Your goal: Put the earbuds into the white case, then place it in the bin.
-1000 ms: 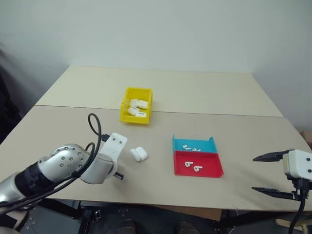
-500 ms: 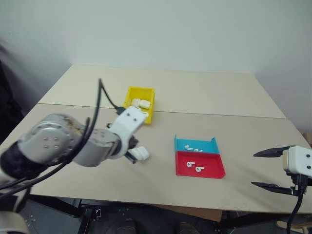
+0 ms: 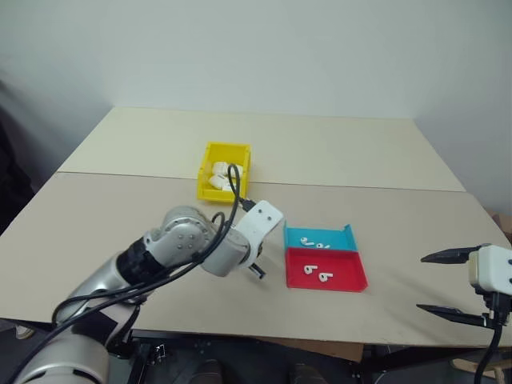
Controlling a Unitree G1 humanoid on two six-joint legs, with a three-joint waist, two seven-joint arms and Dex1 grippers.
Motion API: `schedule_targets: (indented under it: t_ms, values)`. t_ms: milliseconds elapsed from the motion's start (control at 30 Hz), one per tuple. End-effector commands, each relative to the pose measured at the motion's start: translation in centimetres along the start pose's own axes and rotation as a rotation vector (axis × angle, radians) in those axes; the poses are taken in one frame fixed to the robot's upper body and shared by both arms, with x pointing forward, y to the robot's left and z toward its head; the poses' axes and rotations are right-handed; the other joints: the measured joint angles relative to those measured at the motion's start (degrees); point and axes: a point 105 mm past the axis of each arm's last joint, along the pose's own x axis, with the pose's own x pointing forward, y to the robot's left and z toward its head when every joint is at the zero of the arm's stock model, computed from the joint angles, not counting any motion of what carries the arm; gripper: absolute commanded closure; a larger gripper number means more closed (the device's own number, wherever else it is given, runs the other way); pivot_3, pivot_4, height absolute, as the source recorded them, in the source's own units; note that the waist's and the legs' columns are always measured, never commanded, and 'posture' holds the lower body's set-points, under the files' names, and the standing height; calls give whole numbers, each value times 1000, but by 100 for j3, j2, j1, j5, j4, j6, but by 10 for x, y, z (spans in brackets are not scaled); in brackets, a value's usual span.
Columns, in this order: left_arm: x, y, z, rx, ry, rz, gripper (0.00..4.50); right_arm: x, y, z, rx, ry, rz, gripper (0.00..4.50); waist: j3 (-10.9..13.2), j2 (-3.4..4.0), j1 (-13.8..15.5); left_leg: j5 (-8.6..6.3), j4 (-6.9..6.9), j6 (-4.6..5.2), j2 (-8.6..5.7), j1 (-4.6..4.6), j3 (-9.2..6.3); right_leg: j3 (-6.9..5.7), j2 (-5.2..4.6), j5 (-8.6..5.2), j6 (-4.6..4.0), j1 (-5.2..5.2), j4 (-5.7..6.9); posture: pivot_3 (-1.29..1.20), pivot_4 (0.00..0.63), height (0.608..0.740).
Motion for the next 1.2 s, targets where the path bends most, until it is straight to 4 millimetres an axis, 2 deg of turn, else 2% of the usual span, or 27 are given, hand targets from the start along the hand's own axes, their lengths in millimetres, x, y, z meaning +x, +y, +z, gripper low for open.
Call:
schedule_targets:
  t_ms: [33,333,600,900,1000,1067,1200]
  values:
    - [1,7,-2,15,6,46,3875,-5,-5,6,-29,-8,-33,0,0,0,-19,0,0,0,0,-1,0,0,0,0,0,-1,0,0,150,740]
    - [-11,29,-33,40,72,104,3875,-1,-5,3,-35,-10,-33,0,0,0,-43,0,0,0,1,0,-2,0,0,0,0,-1,3,0,150,740]
    - [-23,45,-48,63,87,150,3875,3,-7,-2,-38,-11,-36,0,0,0,-44,0,0,0,1,0,-2,-1,0,0,0,-1,4,0,150,740]
    - [-39,87,-76,75,179,299,3875,5,-3,-6,-27,-8,-42,0,0,0,-56,0,-1,0,1,1,-2,-1,0,0,0,-1,4,0,150,740]
    - [-39,95,-78,61,189,334,3875,6,-3,-6,-26,-6,-42,0,0,0,-48,0,-1,0,1,1,-2,-3,0,0,0,-1,4,0,150,740]
    - [-40,94,-80,80,204,305,3875,7,-2,-6,-26,-5,-42,0,0,0,-44,0,-1,0,1,0,-2,-3,0,0,0,-1,4,0,150,740]
    - [-50,68,-77,154,169,137,3875,5,-2,-6,-27,-5,-44,0,0,0,-54,-1,-2,0,2,-1,-2,-3,0,-1,0,-3,3,0,150,740]
